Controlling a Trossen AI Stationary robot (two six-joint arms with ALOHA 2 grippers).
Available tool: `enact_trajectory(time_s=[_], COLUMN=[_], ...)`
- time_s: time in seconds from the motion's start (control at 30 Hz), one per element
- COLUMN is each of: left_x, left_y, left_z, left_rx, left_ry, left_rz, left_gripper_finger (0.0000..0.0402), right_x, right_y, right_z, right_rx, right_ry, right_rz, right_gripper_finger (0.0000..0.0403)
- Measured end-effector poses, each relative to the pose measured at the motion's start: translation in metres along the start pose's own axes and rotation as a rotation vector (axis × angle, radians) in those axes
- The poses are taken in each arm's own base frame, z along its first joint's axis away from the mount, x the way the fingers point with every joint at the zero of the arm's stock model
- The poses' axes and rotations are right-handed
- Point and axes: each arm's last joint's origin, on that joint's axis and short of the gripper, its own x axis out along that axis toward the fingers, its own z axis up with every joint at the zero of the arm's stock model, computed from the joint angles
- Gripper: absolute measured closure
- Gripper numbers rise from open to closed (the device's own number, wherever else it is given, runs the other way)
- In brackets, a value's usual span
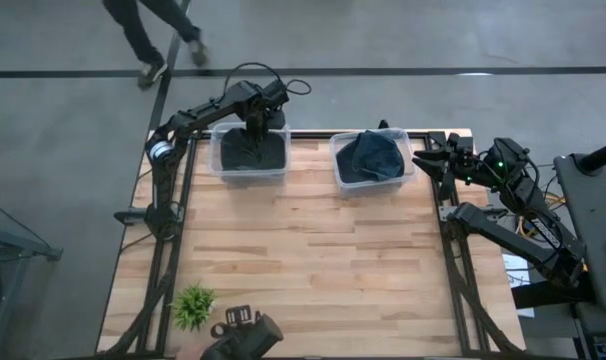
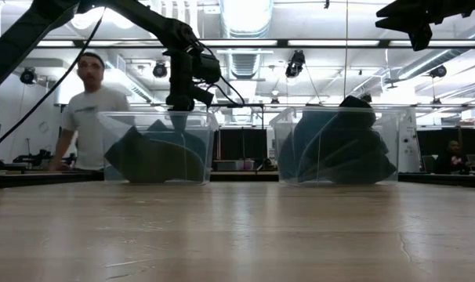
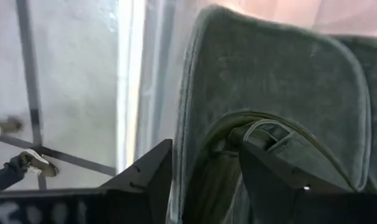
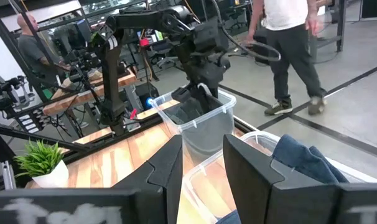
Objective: Pick & Place hat
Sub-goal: Put the green cap into the left transparent bin, then return to Home Position
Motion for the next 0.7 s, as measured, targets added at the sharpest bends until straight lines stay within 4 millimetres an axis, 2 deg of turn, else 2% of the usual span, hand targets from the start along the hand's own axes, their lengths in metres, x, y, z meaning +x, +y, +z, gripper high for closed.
enact_trajectory(time_s=[0.4, 0.7], left_x=[-0.060, -0.137], left_y=[0.000, -0.012], left_z=[-0.021, -0.061], left_rx=[-0.064, -0.199], left_ry=[-0.127, -0.389], left_rz=[0.095, 0.115], left_gripper_finger=[0.0223, 0.0223], right_x=[0.000, 0.000], right_y=[0.000, 0.000], right_z=[0.000, 0.000], right_rx=[0.004, 0.002], right_ry=[0.000, -0.001], right_rz=[0.000, 0.000], right_gripper_finger=[0.0291, 0.0291])
